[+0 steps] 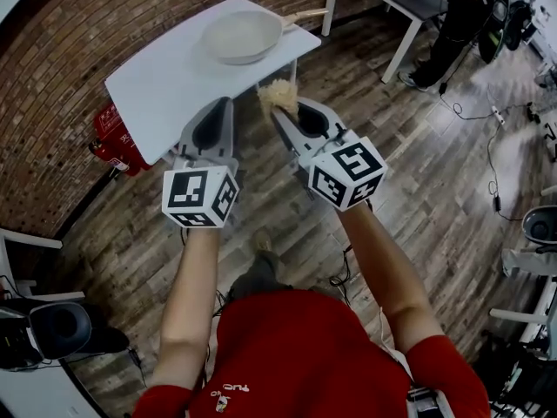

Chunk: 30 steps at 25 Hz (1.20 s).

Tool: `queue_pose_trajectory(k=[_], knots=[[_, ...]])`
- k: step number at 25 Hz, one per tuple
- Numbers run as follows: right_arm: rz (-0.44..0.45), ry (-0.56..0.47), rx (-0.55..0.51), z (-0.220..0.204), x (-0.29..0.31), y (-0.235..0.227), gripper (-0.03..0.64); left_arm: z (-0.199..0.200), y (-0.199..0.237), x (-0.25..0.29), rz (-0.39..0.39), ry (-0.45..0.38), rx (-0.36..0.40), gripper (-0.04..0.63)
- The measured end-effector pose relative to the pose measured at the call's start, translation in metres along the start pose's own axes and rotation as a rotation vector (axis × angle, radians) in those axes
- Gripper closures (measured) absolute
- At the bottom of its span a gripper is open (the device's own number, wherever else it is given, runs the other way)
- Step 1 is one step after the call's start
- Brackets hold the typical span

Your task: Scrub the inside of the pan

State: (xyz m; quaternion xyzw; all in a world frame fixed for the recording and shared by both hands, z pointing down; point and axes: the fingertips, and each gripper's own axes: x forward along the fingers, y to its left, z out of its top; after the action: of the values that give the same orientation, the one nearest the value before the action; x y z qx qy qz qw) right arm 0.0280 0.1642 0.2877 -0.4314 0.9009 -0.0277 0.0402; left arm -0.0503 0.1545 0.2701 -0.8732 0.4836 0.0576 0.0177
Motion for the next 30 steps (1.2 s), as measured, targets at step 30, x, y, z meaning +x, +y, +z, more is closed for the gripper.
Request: queue_pose_trajectory(k=[30], knots=[[-0.04, 0.035, -0.005, -0.012, 0.234, -0.154, 0.531, -0.044, 0.18, 0.224, -0.032, 0.017, -0.026, 0.581]])
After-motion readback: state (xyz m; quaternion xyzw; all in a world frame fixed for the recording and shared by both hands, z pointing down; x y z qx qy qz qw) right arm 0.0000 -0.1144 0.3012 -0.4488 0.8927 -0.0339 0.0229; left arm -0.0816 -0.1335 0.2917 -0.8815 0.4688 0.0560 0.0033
